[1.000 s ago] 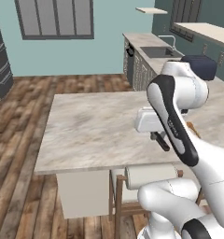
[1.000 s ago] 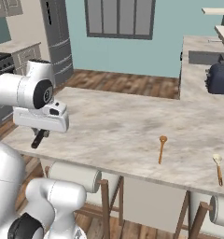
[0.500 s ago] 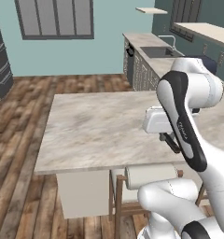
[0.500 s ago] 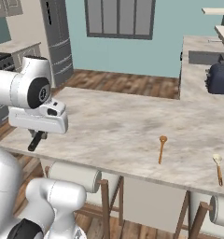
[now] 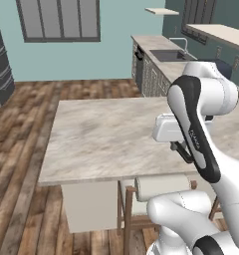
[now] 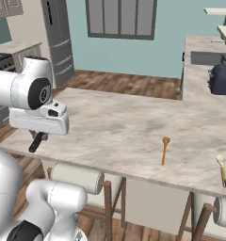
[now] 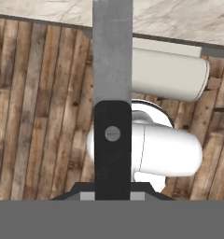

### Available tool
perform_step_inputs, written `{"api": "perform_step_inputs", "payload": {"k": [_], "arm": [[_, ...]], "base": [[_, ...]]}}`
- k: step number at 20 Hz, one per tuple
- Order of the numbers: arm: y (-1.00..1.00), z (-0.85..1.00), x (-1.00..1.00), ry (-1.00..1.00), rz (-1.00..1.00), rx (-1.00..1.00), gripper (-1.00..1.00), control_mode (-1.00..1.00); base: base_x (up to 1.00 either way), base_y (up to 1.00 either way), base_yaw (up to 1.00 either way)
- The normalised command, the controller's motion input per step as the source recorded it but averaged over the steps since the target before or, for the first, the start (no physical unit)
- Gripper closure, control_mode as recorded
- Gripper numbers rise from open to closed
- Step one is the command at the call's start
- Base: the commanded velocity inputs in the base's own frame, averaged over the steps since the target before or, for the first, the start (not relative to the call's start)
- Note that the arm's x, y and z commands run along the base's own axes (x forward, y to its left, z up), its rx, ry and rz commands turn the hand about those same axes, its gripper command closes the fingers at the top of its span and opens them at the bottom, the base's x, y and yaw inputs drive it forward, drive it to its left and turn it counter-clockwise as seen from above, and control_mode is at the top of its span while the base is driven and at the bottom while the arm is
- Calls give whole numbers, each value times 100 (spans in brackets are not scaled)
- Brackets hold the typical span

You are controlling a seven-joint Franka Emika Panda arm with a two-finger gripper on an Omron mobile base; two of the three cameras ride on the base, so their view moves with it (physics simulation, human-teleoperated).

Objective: Pick up the metallic utensils from the counter and place them in the open drawer. Make sure not to pick up any wooden utensils.

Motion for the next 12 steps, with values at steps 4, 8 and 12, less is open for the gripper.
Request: {"api": "perform_step_inputs", "payload": {"k": [4,8,12], "arm": [[0,0,0,0,0,0,100,100],[0,0,0,0,0,0,100,100],[0,0,0,0,0,0,100,100]], "base": [[-39,100,-1],[-23,100,-6],[-5,100,-7]]}}
